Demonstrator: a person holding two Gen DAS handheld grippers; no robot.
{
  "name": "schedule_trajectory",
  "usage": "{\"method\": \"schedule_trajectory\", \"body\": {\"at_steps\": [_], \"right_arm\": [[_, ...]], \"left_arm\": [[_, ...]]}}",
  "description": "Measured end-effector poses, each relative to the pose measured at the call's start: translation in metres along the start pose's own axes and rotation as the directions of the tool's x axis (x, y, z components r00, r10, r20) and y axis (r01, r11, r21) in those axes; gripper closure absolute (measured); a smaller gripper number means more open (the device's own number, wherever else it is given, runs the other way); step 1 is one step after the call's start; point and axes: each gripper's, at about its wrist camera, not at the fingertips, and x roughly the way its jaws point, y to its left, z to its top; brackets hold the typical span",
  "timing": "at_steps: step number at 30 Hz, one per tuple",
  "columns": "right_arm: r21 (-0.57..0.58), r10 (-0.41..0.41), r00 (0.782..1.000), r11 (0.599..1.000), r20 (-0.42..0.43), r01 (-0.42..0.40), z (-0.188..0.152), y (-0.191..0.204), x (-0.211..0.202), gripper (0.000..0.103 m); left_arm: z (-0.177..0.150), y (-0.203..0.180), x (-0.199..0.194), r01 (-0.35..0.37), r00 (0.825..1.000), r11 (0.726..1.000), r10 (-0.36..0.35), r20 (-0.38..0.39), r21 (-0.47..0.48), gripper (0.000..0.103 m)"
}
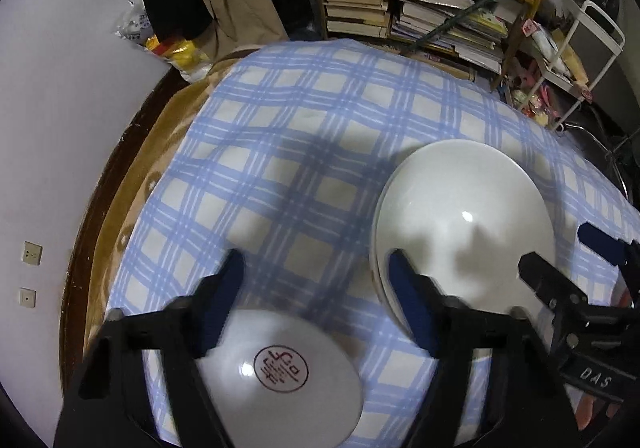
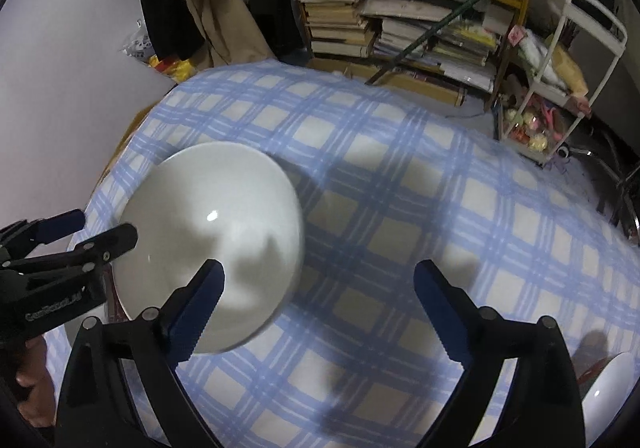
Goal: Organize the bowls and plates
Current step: 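Move both tools to the rim of the large plain white bowl, then close the left tool on the bowl rim while the right tool grips the opposite rim, then lift and carry the large white bowl with both tools toward the plates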
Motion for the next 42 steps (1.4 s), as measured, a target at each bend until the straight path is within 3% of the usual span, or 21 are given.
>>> {"method": "schedule_trajectory", "body": {"at_steps": [3,4,6,9,10,15,17,20,23,26,32,42], "right_arm": [[0.054,0.026,0.999,0.998,-0.031,-0.024,-0.001,-0.003,0.007,0.026],[0.078,0.035,0.998,0.996,-0.051,-0.031,-0.001,-0.006,0.011,0.038],[0.120,0.054,0.996,0.992,-0.076,-0.045,-0.003,-0.010,0.016,0.053],[0.203,0.187,0.977,0.966,-0.104,-0.163,-0.007,-0.018,0.023,0.082],[0.215,0.212,0.971,0.959,-0.108,-0.185,-0.009,-0.018,0.023,0.085],[0.117,0.129,0.985,0.986,-0.115,-0.115,-0.015,-0.004,0.015,0.086],[0.094,0.111,0.988,0.990,-0.107,-0.101,-0.018,-0.002,0.008,0.086],[0.113,0.116,0.989,0.988,-0.090,-0.106,-0.024,-0.012,-0.002,0.087],[0.122,0.124,0.988,0.986,-0.088,-0.112,-0.029,-0.020,-0.014,0.086],[0.085,0.075,0.994,0.994,-0.074,-0.069,-0.036,-0.021,-0.030,0.086],[0.079,0.053,0.996,0.996,-0.076,-0.047,-0.055,-0.032,-0.055,0.086],[0.091,0.012,0.999,0.996,-0.051,-0.007,-0.093,-0.055,-0.097,0.086]], "left_arm": [[0.001,-0.001,0.003,0.058,0.998,0.998,-0.058,-0.004,-0.006,0.068],[0.001,-0.002,0.003,0.065,0.998,0.998,-0.065,-0.002,-0.005,0.073],[0.002,-0.006,0.004,0.080,0.997,0.997,-0.080,-0.004,-0.007,0.081],[0.003,-0.010,0.008,0.126,0.991,0.992,-0.126,-0.036,-0.021,0.092],[0.002,-0.012,0.009,0.129,0.990,0.991,-0.131,-0.050,-0.031,0.095],[-0.002,-0.023,0.003,0.096,0.993,0.994,-0.099,-0.061,-0.044,0.095],[-0.005,-0.024,-0.001,0.115,0.991,0.992,-0.118,-0.066,-0.051,0.095],[-0.012,-0.025,-0.007,0.167,0.981,0.983,-0.173,-0.084,-0.070,0.095],[-0.019,-0.033,-0.011,0.160,0.982,0.985,-0.165,-0.093,-0.062,0.095],[-0.028,-0.045,-0.022,0.153,0.985,0.988,-0.155,-0.078,-0.026,0.095],[-0.046,-0.059,-0.052,0.184,0.982,0.983,-0.184,-0.040,0.007,0.095],[-0.080,-0.086,-0.081,0.241,0.970,0.970,-0.240,-0.044,0.040,0.095]]}}
